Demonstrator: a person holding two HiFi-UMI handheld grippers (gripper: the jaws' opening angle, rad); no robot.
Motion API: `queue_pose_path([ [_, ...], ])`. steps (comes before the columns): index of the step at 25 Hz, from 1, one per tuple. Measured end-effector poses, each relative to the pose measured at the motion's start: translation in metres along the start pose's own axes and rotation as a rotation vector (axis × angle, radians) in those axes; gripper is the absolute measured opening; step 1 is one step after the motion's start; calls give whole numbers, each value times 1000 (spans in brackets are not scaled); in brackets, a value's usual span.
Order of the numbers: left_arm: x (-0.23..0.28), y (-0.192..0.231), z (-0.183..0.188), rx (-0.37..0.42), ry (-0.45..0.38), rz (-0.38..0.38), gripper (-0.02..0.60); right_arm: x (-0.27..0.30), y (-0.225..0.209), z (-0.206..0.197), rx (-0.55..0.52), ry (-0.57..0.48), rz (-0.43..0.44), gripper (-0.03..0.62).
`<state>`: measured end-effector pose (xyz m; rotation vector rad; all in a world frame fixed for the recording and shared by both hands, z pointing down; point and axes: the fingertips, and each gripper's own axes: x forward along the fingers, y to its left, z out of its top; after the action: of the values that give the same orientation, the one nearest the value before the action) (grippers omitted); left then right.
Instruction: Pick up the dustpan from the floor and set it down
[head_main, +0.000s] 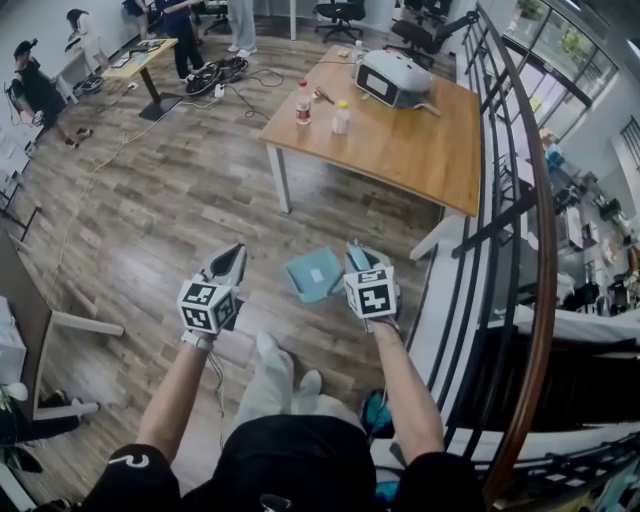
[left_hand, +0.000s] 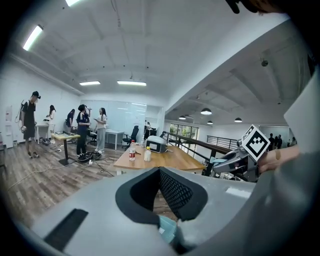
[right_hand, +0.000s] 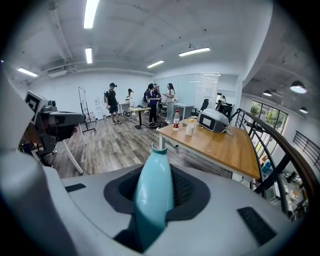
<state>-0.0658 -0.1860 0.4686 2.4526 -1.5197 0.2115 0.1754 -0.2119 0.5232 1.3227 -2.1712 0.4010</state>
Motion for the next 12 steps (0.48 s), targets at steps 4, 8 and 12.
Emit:
queue_pose_path([
  [4,20,20,-22,-36,20,0,-3,31,-5,-19,0,27,-22,94],
  [8,43,37,-49,-57,53,-12,-3,67,-9,-40,9,49,-41,94],
  [12,69,59,-79,-68,90,-21,-3,107,-12,-59,3,57,-59,94],
])
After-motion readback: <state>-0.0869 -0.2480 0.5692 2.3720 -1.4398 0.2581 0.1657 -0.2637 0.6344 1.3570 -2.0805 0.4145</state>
